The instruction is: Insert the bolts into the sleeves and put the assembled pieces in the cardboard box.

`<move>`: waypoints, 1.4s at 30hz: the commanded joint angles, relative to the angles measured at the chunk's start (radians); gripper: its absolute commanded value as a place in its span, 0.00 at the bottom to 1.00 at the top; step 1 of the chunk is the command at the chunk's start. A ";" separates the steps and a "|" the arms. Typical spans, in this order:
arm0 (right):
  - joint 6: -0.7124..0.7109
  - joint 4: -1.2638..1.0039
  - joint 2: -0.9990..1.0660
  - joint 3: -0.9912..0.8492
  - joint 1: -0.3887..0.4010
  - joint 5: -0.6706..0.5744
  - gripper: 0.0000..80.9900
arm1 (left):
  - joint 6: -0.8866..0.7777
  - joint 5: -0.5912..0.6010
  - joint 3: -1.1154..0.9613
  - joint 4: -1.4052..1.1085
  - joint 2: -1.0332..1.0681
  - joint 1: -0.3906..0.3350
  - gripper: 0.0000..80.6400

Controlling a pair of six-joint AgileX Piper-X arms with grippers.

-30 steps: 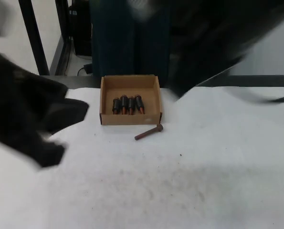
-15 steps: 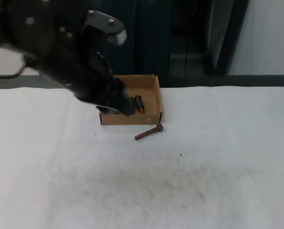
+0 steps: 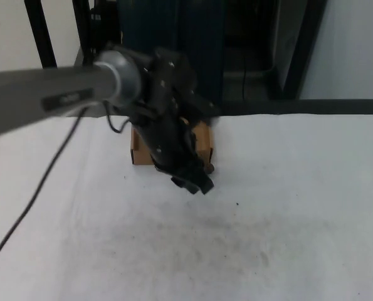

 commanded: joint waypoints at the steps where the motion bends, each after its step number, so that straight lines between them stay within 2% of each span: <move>1: 0.006 -0.004 -0.007 0.025 -0.004 -0.001 0.00 | 0.036 -0.090 -0.080 -0.005 0.062 -0.021 0.48; 5: 0.006 -0.005 -0.007 0.054 -0.004 -0.001 0.00 | 0.046 -0.134 -0.151 -0.034 0.102 -0.015 0.48; 17: -0.033 -0.075 -0.007 0.082 -0.004 0.002 0.00 | 0.090 -0.122 -0.188 -0.074 0.109 0.047 0.48; 22: -0.040 -0.113 -0.007 0.082 -0.004 0.002 0.00 | 0.059 -0.062 -0.188 -0.071 0.109 0.037 0.48; 32: -0.066 -0.117 -0.007 0.082 -0.004 0.002 0.00 | 0.067 -0.064 -0.188 -0.056 0.115 -0.020 0.48; 42: -0.065 -0.109 -0.007 0.082 -0.004 0.002 0.00 | 0.071 -0.093 -0.190 -0.053 0.158 -0.020 0.48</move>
